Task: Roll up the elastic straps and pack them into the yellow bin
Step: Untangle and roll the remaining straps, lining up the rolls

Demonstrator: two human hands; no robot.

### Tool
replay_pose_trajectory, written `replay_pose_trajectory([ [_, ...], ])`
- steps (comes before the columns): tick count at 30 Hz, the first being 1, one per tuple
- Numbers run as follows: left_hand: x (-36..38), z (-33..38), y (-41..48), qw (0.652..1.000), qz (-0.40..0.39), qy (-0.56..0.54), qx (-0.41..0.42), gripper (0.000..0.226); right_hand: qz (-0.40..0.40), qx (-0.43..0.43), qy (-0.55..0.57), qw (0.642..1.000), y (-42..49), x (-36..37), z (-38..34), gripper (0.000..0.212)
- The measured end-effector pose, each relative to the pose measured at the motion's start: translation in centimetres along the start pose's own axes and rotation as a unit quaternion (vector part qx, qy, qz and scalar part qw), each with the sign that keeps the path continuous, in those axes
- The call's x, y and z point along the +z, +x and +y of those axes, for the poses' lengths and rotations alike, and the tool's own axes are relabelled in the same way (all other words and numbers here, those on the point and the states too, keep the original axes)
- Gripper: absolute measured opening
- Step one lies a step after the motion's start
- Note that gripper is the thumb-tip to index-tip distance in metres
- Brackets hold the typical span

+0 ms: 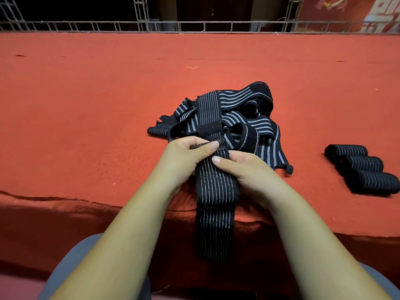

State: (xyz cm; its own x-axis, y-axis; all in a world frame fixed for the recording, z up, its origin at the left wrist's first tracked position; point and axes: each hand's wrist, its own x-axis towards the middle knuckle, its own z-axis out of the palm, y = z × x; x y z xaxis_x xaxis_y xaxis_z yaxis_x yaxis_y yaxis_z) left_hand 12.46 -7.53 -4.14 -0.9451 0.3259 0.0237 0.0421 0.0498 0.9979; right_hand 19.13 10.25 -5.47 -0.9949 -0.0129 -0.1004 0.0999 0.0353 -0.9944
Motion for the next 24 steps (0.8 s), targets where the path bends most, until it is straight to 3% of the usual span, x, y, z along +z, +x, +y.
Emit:
replay_pose_trajectory([
  [3, -0.6, -0.1, 0.8, 0.994, 0.083, 0.076, 0.014, 0.025, 0.059, -0.015, 0.005, 0.998, 0.2, 0.0, -0.1, 0.020],
  [6, -2.3, -1.0, 1.8, 0.969, 0.179, 0.166, 0.045, 0.011, 0.114, -0.013, -0.014, 0.993, 0.2, -0.1, -0.3, 0.021],
  [7, -2.9, -1.4, 2.0, 0.961, 0.189, 0.198, 0.046, 0.020, 0.129, -0.017, -0.024, 0.991, 0.3, -0.2, -0.3, 0.023],
  [10, -4.1, -2.0, 2.4, 0.951, 0.157, 0.265, 0.022, 0.047, 0.172, -0.037, -0.044, 0.984, 0.4, -0.3, -0.3, 0.027],
  [13, -4.6, -2.5, 2.7, 0.947, 0.106, 0.303, 0.001, 0.055, 0.188, -0.048, -0.023, 0.981, 0.5, -0.3, -0.3, 0.031],
  [15, -4.7, -2.8, 2.8, 0.937, 0.112, 0.332, 0.009, 0.058, 0.194, -0.049, -0.016, 0.980, 0.5, -0.3, -0.4, 0.032],
  [19, -5.4, -2.9, 2.9, 0.935, 0.184, 0.301, 0.027, 0.055, 0.187, -0.032, -0.018, 0.982, 0.5, 0.1, -0.4, 0.023],
  [24, -5.8, -3.3, 2.9, 0.970, 0.074, 0.231, 0.008, 0.061, 0.190, -0.020, -0.055, 0.980, 0.5, 0.6, -0.4, 0.029],
])
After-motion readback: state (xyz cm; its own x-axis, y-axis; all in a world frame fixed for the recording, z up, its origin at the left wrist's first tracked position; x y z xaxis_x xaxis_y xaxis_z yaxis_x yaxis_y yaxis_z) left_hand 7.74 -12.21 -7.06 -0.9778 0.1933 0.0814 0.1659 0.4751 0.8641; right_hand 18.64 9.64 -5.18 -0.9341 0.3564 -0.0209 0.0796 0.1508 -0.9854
